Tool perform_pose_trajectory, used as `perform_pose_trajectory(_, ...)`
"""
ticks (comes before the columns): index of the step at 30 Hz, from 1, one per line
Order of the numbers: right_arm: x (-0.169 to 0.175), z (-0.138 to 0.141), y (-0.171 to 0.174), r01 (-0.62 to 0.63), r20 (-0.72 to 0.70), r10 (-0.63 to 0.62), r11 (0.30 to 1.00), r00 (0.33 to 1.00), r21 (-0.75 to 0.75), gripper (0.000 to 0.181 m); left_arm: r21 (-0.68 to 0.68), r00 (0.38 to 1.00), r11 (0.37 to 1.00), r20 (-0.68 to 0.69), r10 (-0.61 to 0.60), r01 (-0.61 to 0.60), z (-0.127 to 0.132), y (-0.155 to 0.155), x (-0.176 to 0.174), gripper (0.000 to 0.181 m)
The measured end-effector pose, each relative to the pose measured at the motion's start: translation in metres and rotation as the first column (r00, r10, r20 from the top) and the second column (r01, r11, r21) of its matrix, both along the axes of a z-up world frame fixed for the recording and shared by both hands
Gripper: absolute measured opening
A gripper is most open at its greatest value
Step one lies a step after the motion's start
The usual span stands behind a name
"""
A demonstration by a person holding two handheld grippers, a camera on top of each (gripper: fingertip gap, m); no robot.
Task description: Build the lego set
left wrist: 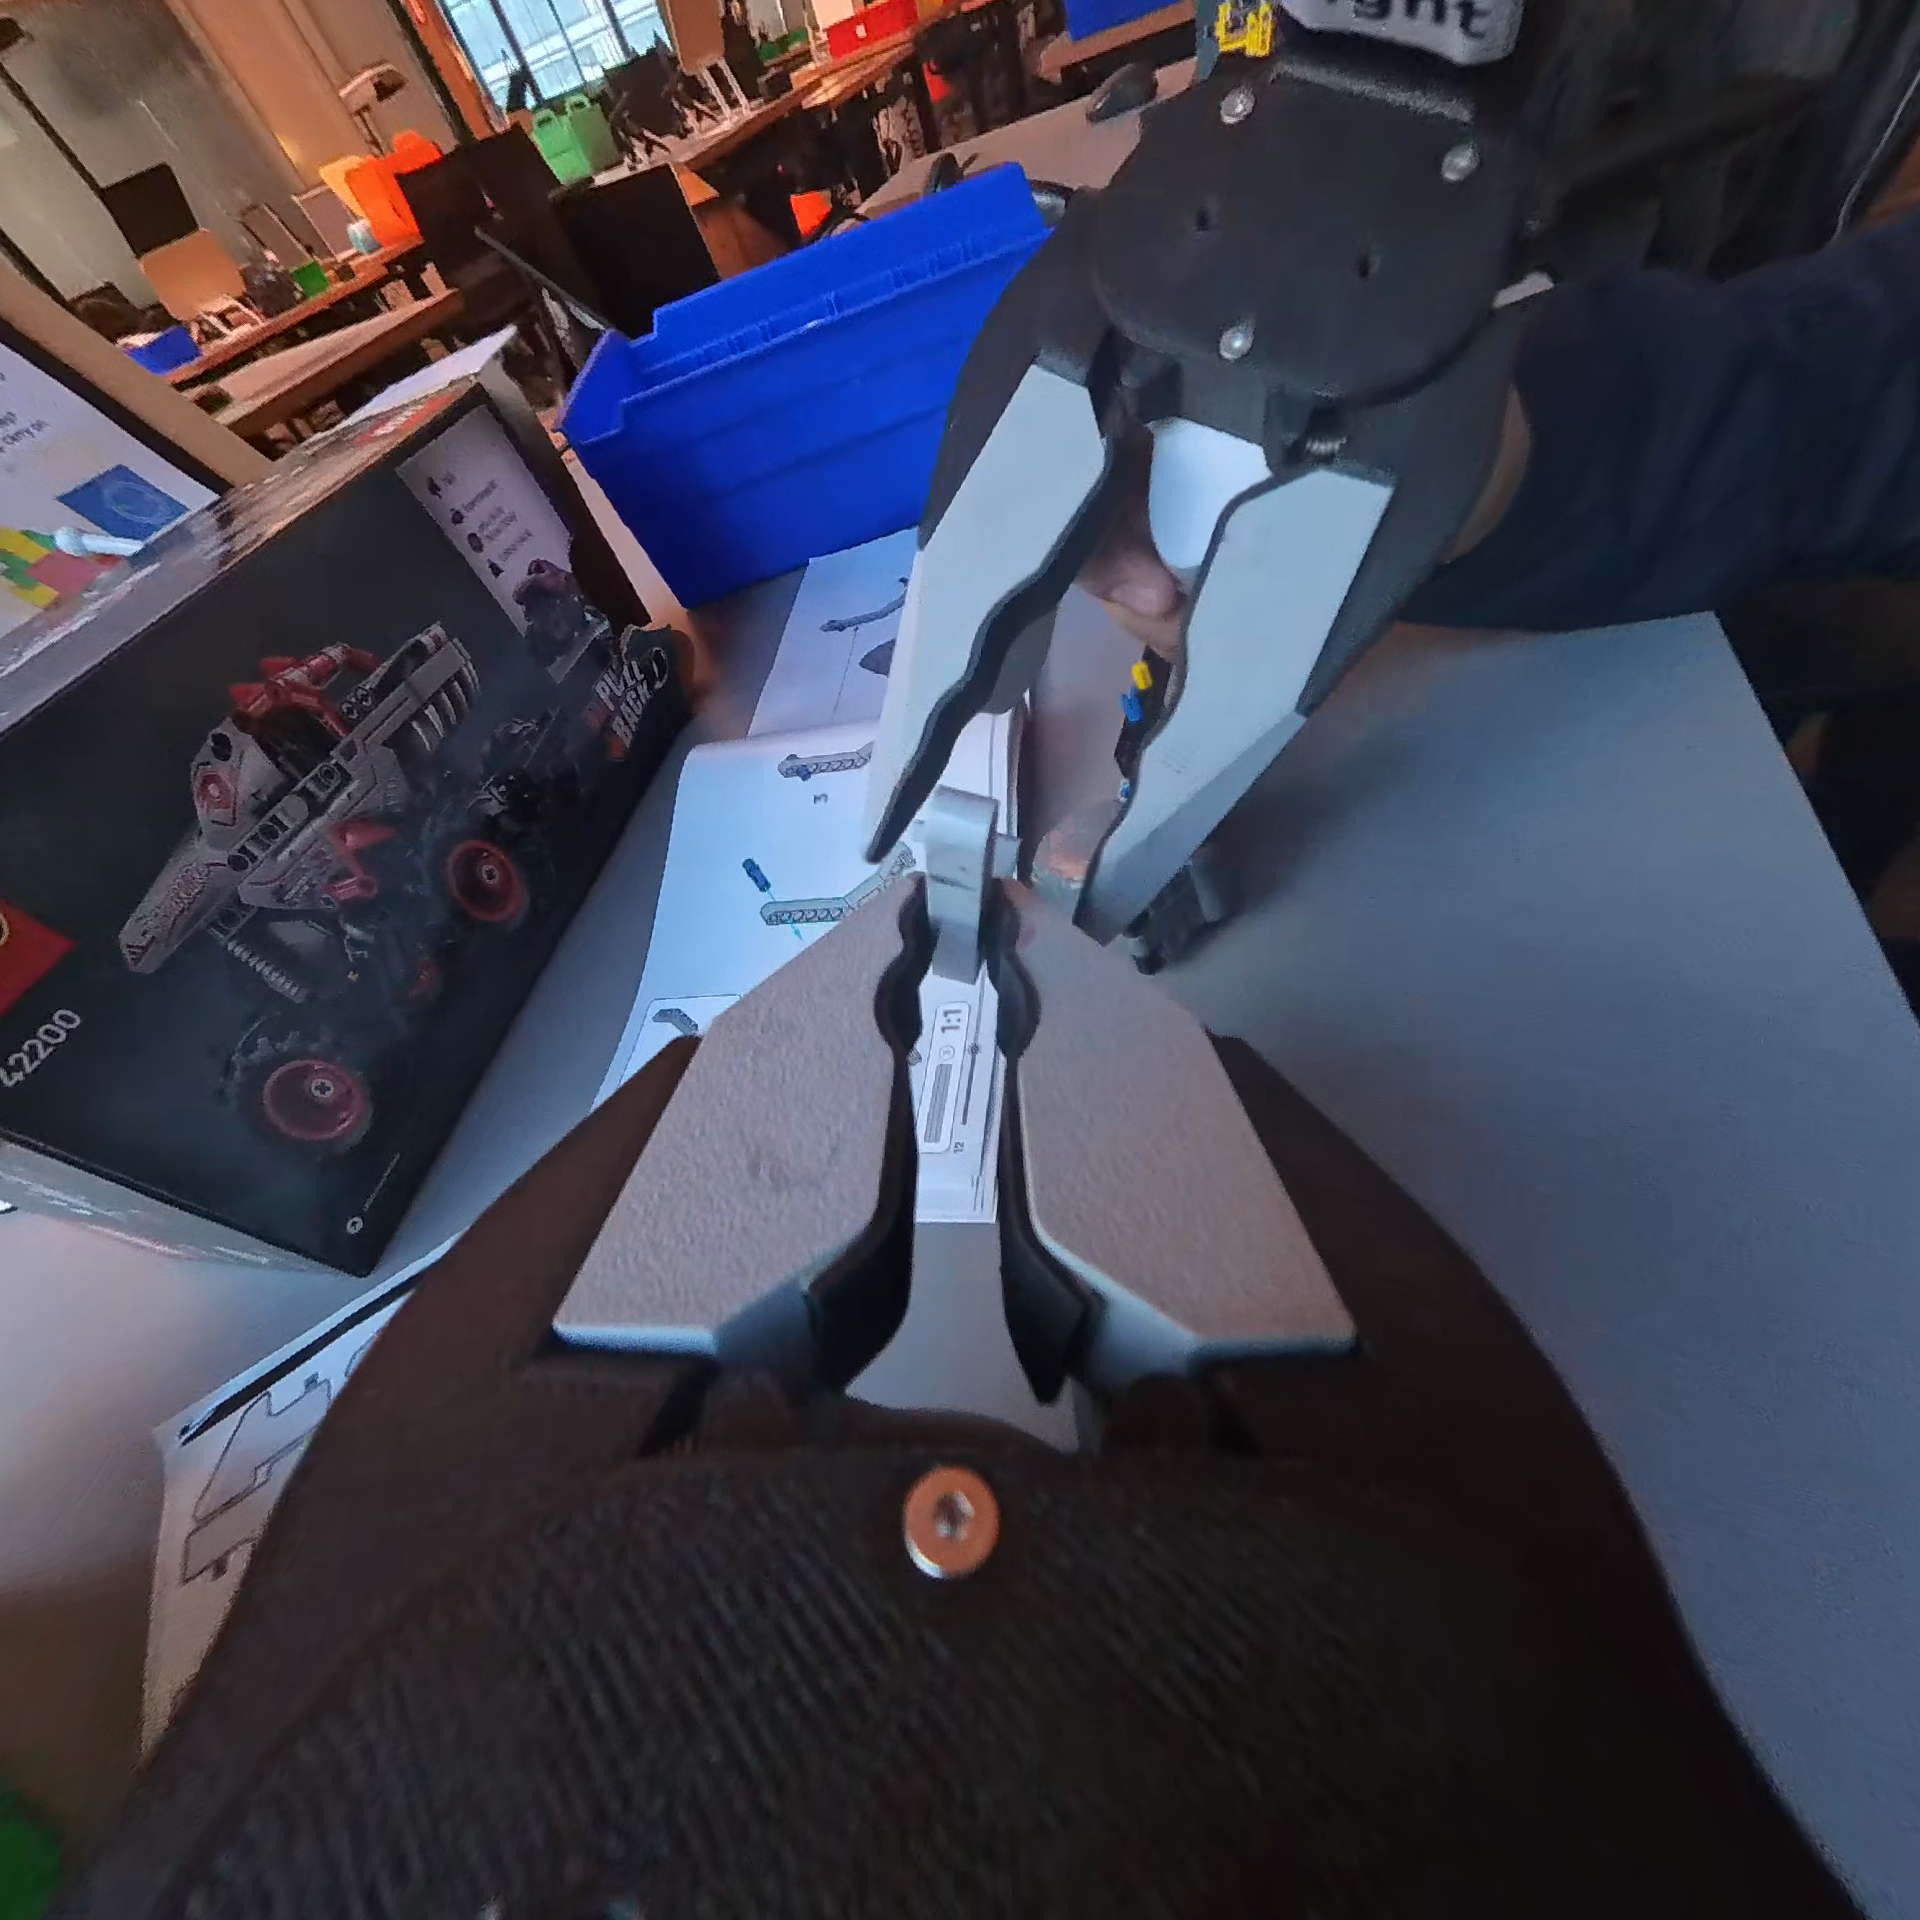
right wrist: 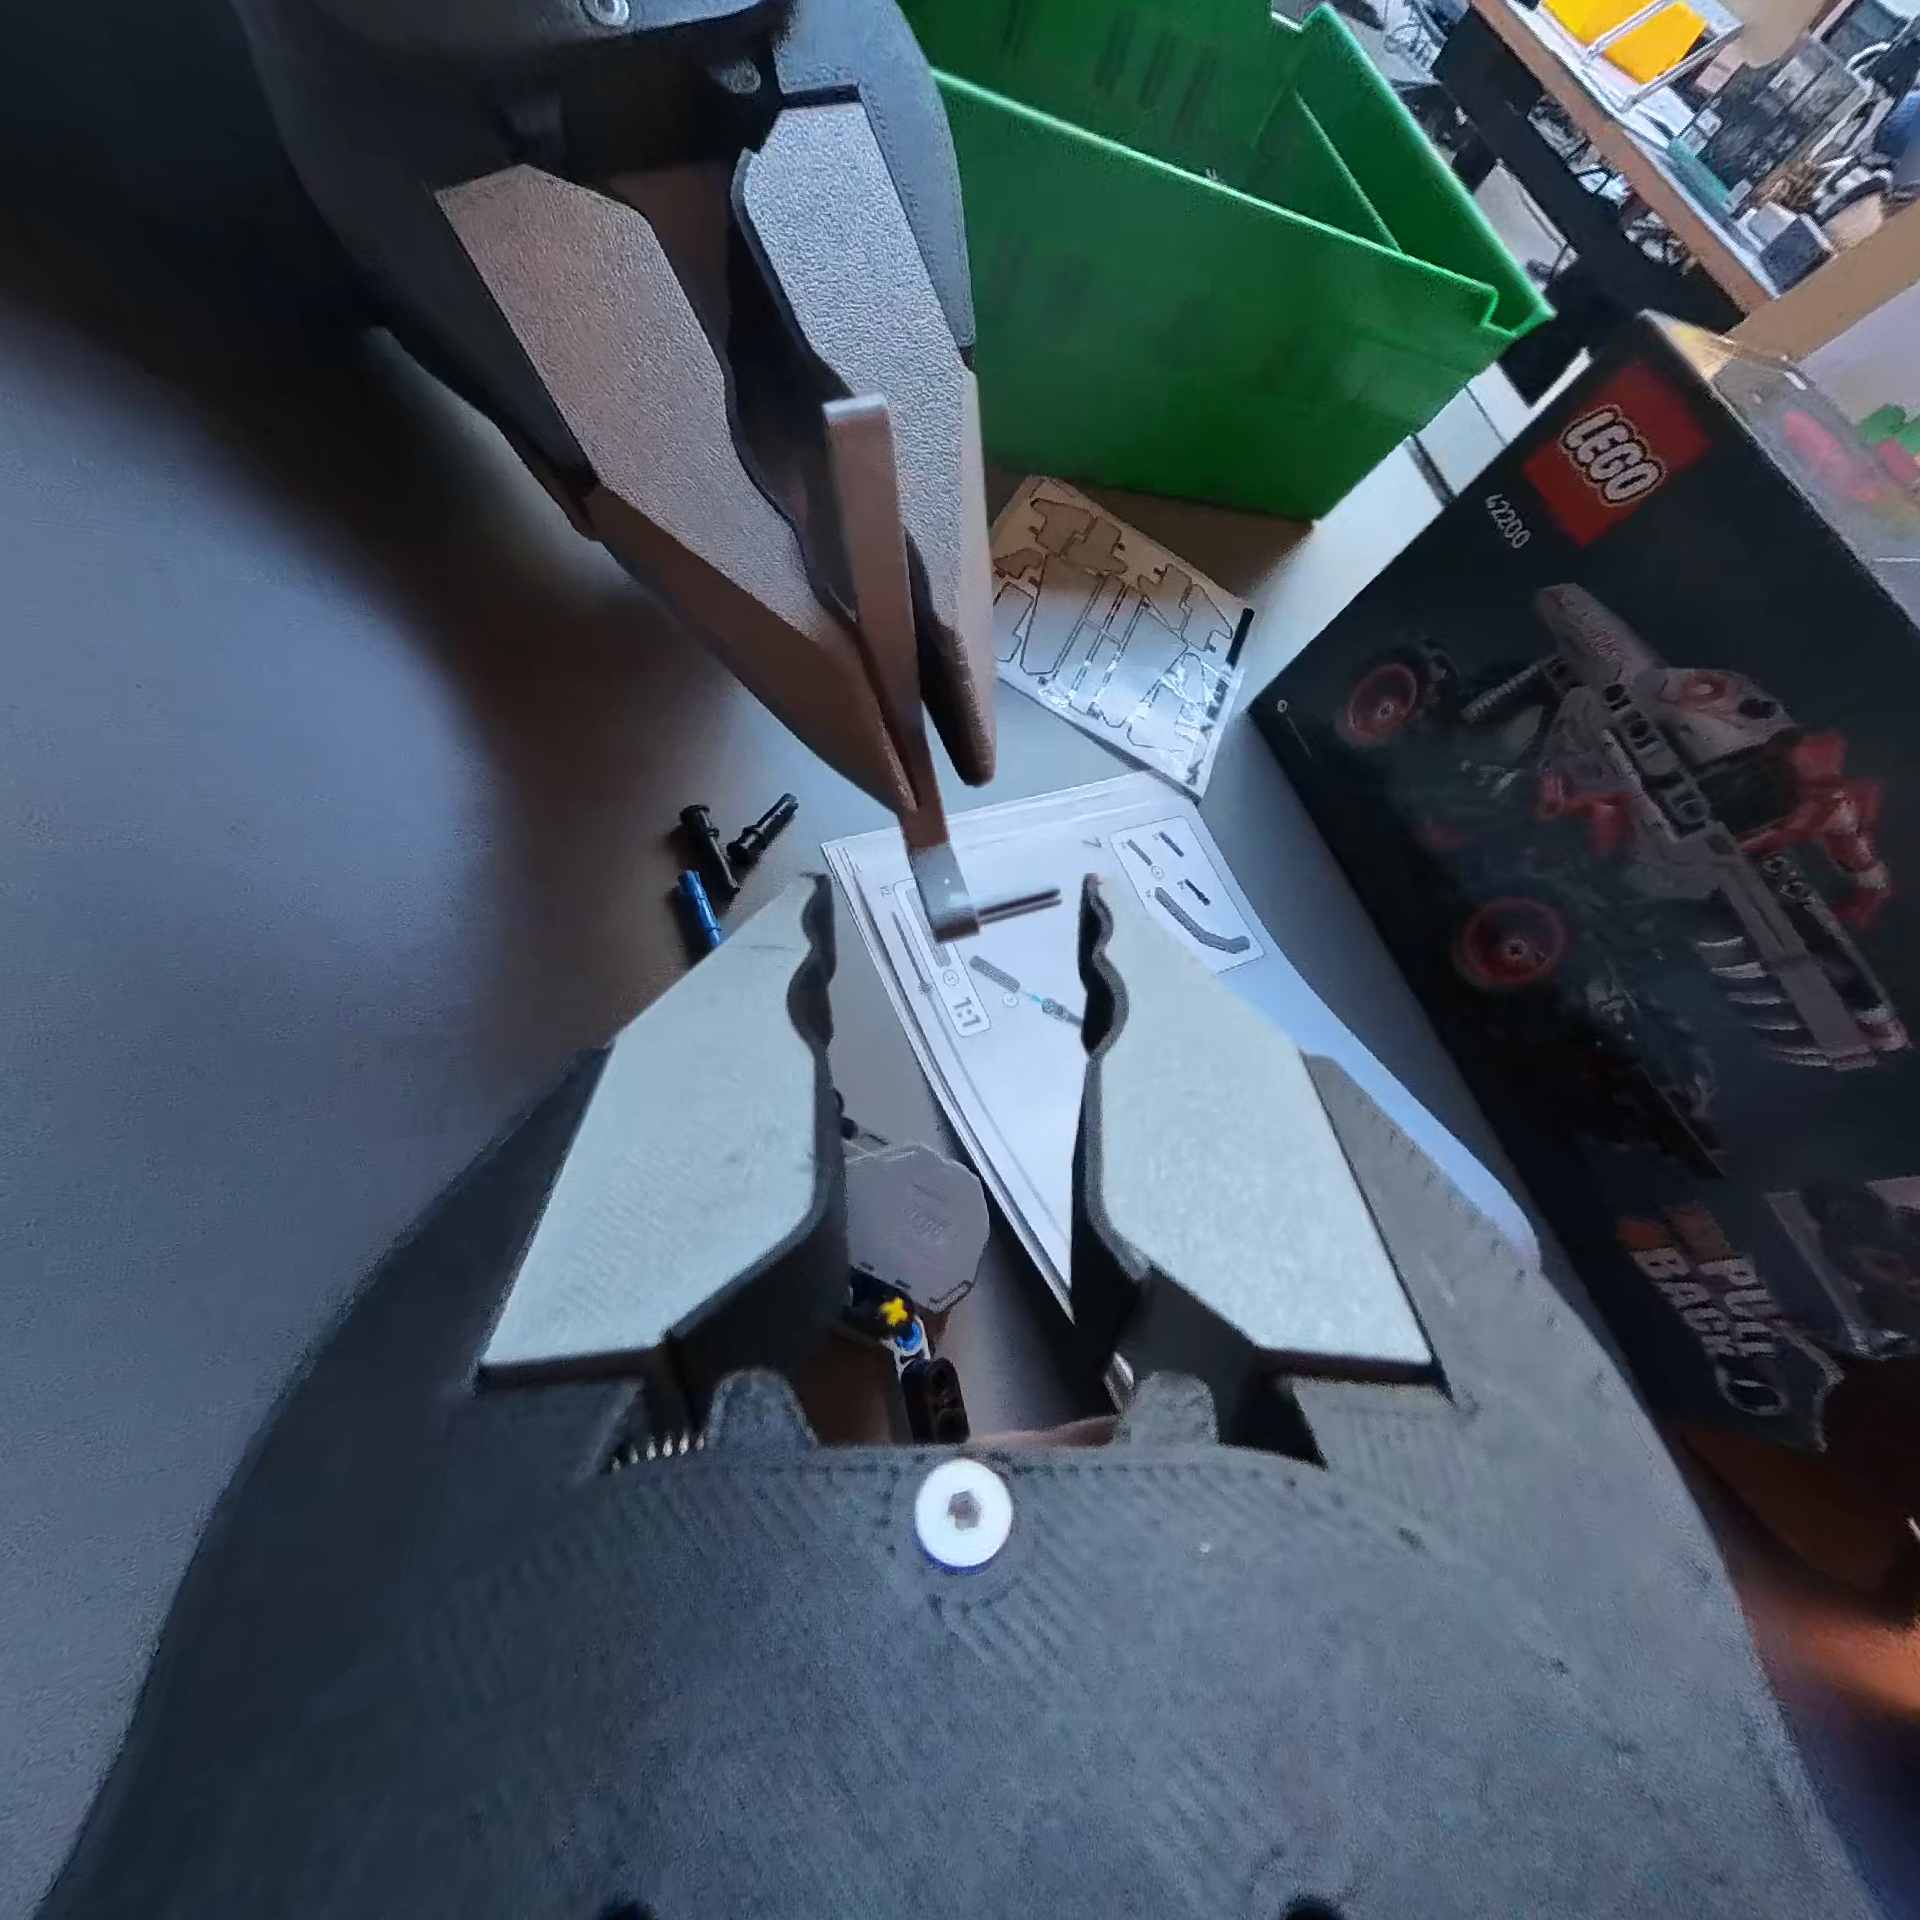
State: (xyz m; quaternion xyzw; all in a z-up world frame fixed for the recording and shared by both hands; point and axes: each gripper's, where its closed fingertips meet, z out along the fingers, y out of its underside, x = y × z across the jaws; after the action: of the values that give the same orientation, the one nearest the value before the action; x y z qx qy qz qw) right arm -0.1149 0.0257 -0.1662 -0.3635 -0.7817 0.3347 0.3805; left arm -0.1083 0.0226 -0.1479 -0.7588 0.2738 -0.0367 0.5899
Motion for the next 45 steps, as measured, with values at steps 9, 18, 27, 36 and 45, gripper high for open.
perform_pose_trajectory(9,-0.003,-0.002,0.003,0.028,-0.018,-0.027,0.998,0.999,0.048,0.029,-0.006,1.0,1.0,-0.01,-0.003,0.003,-0.001,-0.001,0.005,0.007)
perform_pose_trajectory(18,-0.003,0.009,0.005,0.048,-0.116,-0.031,0.988,0.993,0.15,0.028,0.084,0.999,0.996,-0.052,0.013,-0.009,0.01,-0.001,0.007,0.007)
perform_pose_trajectory(27,-0.002,0.01,0.002,0.045,-0.121,-0.021,0.98,0.992,0.195,0.029,0.106,0.998,0.994,-0.059,-0.013,0.019,0.01,-0.003,0.013,0.007)
perform_pose_trajectory(36,0.001,0.01,0.001,0.05,-0.124,-0.019,0.968,0.992,0.246,0.028,0.118,0.998,0.993,-0.066,-0.024,0.031,0.011,-0.004,0.016,0.007)
perform_pose_trajectory(45,0.002,0.011,0.0,0.055,-0.134,-0.018,0.958,0.991,0.282,0.027,0.125,0.997,0.991,-0.066,-0.029,0.037,0.012,-0.005,0.017,0.007)
